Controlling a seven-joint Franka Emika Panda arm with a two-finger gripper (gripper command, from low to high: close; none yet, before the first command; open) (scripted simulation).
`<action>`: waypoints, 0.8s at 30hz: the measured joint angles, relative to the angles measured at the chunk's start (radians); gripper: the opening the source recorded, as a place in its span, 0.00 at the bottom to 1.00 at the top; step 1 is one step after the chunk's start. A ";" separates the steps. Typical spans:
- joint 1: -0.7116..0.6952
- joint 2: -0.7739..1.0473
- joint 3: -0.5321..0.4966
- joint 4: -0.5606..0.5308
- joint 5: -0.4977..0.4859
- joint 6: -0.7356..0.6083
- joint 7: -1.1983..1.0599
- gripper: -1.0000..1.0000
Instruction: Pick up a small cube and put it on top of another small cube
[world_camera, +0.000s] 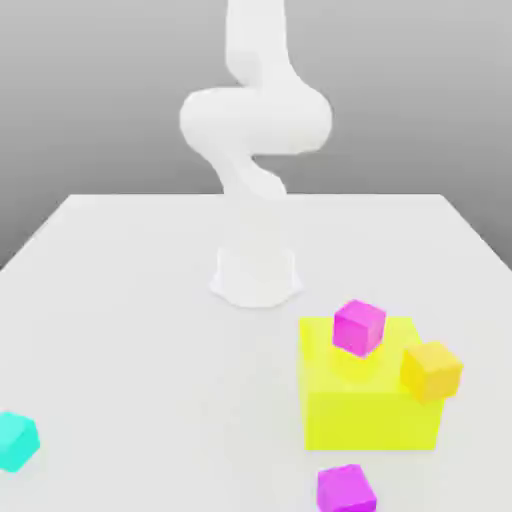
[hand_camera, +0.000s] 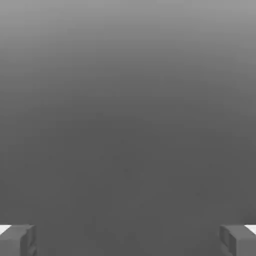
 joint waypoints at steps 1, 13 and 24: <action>-0.033 0.038 0.012 -0.001 -0.015 0.011 0.050 0.50; -0.332 0.464 0.068 -0.009 -0.186 0.127 0.604 0.50; -0.491 0.831 -0.009 -0.023 -0.174 0.253 0.991 0.50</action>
